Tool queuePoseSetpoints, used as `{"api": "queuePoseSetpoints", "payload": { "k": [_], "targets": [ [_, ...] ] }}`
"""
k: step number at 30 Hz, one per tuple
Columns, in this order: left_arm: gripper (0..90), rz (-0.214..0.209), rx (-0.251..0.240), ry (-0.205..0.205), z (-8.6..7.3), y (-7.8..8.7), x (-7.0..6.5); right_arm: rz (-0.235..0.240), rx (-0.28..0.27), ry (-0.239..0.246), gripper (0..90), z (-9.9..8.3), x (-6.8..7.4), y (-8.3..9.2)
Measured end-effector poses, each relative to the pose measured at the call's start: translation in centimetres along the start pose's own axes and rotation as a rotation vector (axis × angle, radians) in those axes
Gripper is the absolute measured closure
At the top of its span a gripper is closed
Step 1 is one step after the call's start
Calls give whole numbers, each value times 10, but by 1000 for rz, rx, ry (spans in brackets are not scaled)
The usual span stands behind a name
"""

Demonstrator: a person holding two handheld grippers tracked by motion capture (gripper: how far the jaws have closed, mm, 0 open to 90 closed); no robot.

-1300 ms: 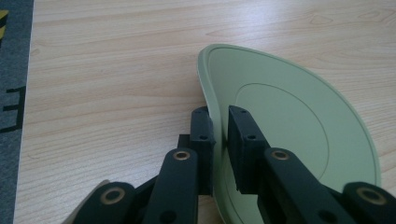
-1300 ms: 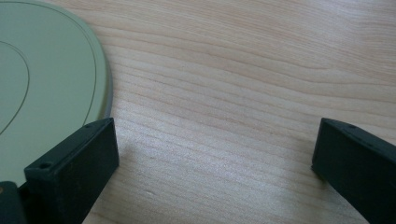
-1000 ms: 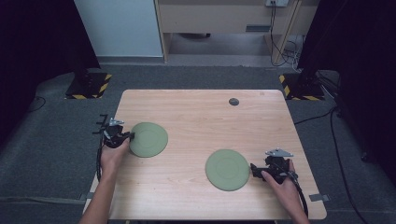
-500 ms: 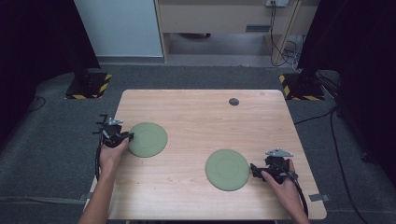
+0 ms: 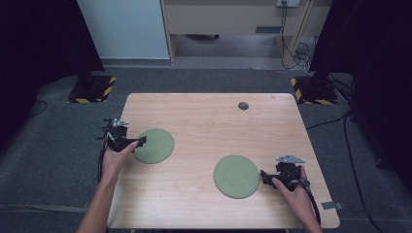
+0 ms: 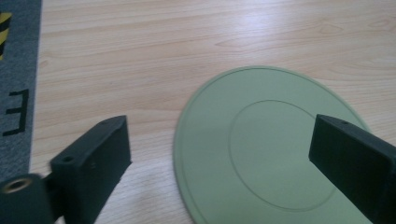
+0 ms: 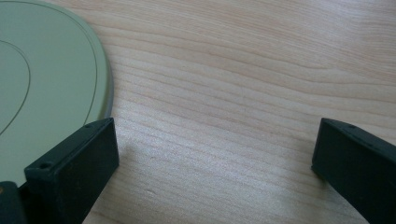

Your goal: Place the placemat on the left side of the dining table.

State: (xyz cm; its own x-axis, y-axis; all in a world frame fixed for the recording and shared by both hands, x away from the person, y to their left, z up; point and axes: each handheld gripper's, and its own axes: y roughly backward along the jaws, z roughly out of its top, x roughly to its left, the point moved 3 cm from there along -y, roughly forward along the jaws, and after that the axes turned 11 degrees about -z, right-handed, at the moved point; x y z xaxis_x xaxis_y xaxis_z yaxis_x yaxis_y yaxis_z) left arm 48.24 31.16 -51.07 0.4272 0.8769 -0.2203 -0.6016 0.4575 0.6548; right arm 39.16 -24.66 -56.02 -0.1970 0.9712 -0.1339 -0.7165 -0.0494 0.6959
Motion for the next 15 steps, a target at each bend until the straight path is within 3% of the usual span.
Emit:
{"api": "queuePoseSetpoints", "payload": {
  "k": [3,5,7,11,15],
  "targets": [
    [33,-24,20,-23,1,-1,-9,0,0,0,8,0,0,0],
    [33,-41,38,-69,2,-1,-20,0,-1,2,8,0,0,0],
    [33,-55,44,-88,2,-1,-28,2,-1,5,7,0,0,0],
    [33,-97,43,-111,1,0,-44,3,-1,4,8,0,0,0],
    [38,-106,41,-135,-3,-2,-59,4,-1,5,8,0,0,0]
  ]
}}
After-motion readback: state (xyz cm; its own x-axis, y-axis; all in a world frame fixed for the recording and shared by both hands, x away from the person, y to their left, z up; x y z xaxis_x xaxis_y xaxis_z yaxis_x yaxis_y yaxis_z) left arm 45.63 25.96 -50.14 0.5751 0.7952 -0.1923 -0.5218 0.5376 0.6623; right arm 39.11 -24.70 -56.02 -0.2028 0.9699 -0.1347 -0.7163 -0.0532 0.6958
